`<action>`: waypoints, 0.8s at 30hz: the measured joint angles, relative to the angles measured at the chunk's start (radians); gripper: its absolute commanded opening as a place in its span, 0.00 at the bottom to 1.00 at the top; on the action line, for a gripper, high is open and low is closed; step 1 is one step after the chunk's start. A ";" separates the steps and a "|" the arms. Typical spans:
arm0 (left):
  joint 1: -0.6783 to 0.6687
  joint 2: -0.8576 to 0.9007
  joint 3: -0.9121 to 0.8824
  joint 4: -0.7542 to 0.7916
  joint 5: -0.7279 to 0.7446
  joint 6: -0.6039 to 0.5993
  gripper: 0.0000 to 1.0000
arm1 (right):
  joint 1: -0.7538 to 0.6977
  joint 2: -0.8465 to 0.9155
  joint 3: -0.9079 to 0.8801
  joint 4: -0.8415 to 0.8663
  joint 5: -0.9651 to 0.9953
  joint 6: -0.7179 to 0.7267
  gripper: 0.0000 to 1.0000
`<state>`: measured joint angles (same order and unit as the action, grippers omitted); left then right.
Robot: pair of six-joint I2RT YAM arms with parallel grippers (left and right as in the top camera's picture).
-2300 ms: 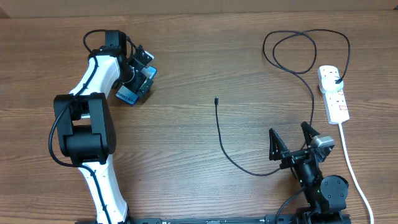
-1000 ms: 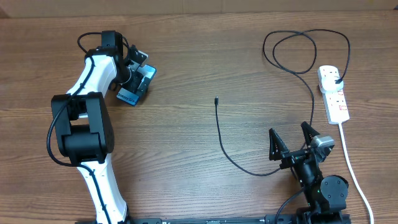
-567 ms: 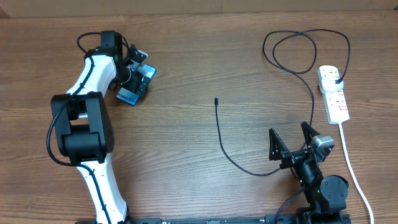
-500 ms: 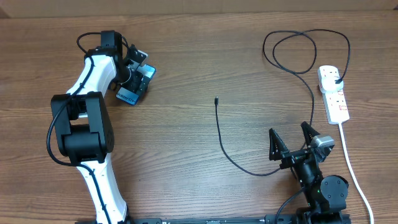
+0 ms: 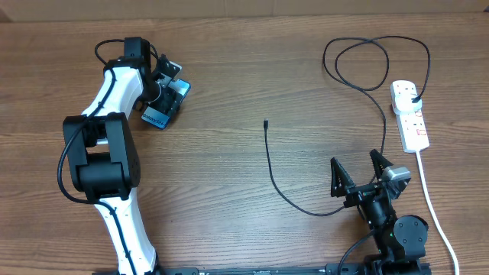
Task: Plug charger to phone and switch on socket
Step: 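Close the left gripper on the phone's edge and grip it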
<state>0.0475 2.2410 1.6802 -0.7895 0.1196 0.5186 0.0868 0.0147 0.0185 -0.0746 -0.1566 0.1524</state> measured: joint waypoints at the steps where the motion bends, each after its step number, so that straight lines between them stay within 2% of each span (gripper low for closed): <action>1: 0.000 0.000 0.000 -0.003 0.000 0.000 0.77 | 0.000 0.000 0.000 0.000 0.001 0.000 1.00; 24: 0.000 0.000 0.011 -0.051 -0.004 -0.068 0.66 | 0.000 0.000 0.000 0.000 0.000 0.000 1.00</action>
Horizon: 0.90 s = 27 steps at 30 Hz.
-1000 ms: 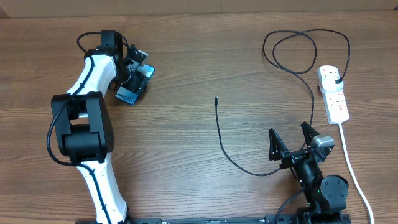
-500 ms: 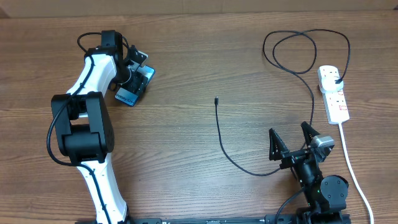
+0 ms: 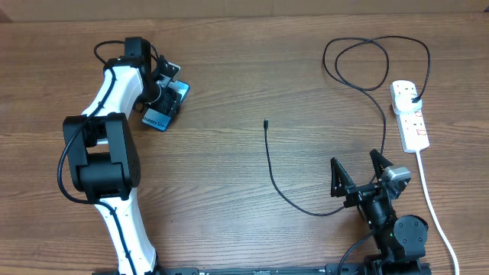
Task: Plug charger to phone and switch on socket
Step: 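Close the left gripper on the phone's edge and grip it, then lift the phone with the left gripper and carry it toward center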
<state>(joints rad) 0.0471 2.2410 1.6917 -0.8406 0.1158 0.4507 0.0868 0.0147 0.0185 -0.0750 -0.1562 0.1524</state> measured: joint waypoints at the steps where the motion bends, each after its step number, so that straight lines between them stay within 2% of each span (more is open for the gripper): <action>1: -0.002 0.000 0.002 -0.007 0.000 -0.002 0.66 | 0.000 0.000 0.000 0.000 0.000 0.000 1.00; 15: -0.078 0.023 0.065 -0.127 -0.023 -0.079 0.56 | 0.000 0.000 0.000 0.000 0.000 0.000 1.00; 27: -0.171 0.029 0.078 -0.149 -0.024 -0.160 0.49 | 0.000 0.000 0.000 0.000 0.000 0.000 1.00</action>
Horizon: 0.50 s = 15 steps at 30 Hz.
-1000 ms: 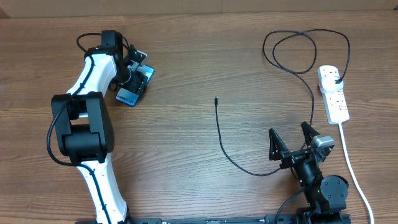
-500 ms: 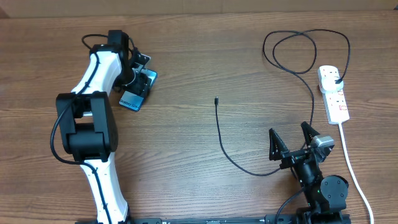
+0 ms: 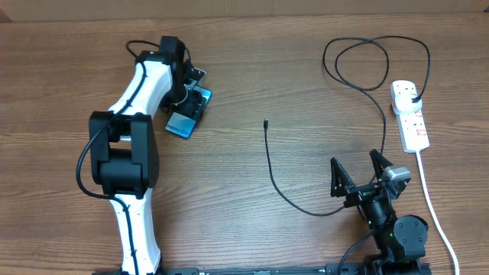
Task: Plug charger to phone and switch on socket
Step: 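Lift the phone with the left gripper and carry it toward center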
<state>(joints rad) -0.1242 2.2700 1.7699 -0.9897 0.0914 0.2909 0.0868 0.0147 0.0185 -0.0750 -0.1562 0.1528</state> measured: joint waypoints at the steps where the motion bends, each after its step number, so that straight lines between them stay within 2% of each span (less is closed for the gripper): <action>1: -0.008 0.000 0.000 -0.002 -0.001 -0.008 0.49 | 0.000 0.000 0.000 0.000 0.000 0.000 1.00; 15: -0.137 0.000 0.003 -0.048 -0.006 -0.186 0.37 | 0.000 0.000 0.000 0.000 0.000 -0.001 1.00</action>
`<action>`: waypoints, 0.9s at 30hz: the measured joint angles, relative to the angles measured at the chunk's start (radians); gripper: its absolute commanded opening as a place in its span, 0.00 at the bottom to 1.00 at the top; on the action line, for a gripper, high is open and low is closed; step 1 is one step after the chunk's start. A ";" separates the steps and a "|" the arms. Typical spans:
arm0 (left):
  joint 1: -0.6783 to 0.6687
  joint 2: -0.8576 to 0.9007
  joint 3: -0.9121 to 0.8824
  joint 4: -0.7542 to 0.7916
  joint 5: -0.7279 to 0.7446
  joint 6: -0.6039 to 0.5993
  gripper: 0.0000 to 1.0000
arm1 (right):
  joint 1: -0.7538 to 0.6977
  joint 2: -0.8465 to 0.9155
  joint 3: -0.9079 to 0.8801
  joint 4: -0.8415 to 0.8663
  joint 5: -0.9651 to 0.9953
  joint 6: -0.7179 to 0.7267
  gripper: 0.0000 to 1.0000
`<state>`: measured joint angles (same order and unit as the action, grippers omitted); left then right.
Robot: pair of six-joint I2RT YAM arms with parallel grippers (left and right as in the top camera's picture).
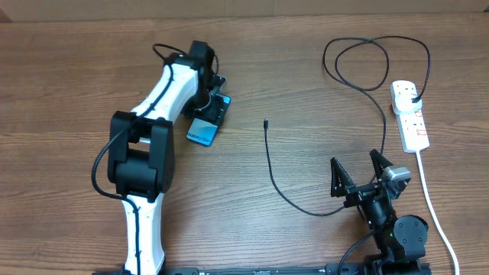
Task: Plug charger to phone and switch on socket
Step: 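Lift the phone with the left gripper and carry it toward center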
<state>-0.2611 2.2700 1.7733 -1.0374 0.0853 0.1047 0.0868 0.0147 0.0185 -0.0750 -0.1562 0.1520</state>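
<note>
A dark phone with a blue end [203, 132] lies tilted under my left gripper [216, 107], which is shut on its upper part, left of the table's middle. The black charger cable [275, 179] has its free connector tip [265, 122] on the wood a short way right of the phone. From there it curves down, passes between the fingers of my right gripper [359, 174], and loops up to a plug [415, 98] in the white power strip [409, 116] at the right. My right gripper stands open near the front edge, low over the cable.
The power strip's white lead [432, 202] runs down the right side to the front edge, close beside my right arm's base. The black cable makes a wide loop [374, 61] at the back right. The left arm's white links stretch diagonally across the left half.
My left gripper has moved further right and slightly toward the front, taking the phone with it. The phone now lies closer to the cable's connector tip. The right arm and cable are unchanged.
At first my left gripper held the phone at the far left of the table and stayed there at the following moment. Then it was further right with the phone, and now further right again, near the connector tip. The right gripper stayed open throughout.
</note>
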 measured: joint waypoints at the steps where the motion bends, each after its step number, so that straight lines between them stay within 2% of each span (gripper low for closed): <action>1: -0.010 0.000 0.000 0.000 -0.002 -0.015 0.36 | 0.000 0.000 0.000 0.000 0.000 0.000 1.00; 15: -0.140 0.004 0.000 -0.026 -0.091 -0.223 0.24 | 0.000 0.000 0.000 0.000 0.000 0.000 1.00; 21: -0.158 0.014 0.021 -0.104 -0.090 -0.309 0.15 | 0.000 0.000 0.000 0.000 0.000 0.000 1.00; 27: -0.158 0.024 0.091 -0.192 -0.090 -0.348 0.13 | 0.000 0.000 0.000 0.000 0.000 0.000 1.00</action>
<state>-0.4194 2.2936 1.8645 -1.2293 -0.0048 -0.2436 0.0868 0.0147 0.0185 -0.0746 -0.1562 0.1524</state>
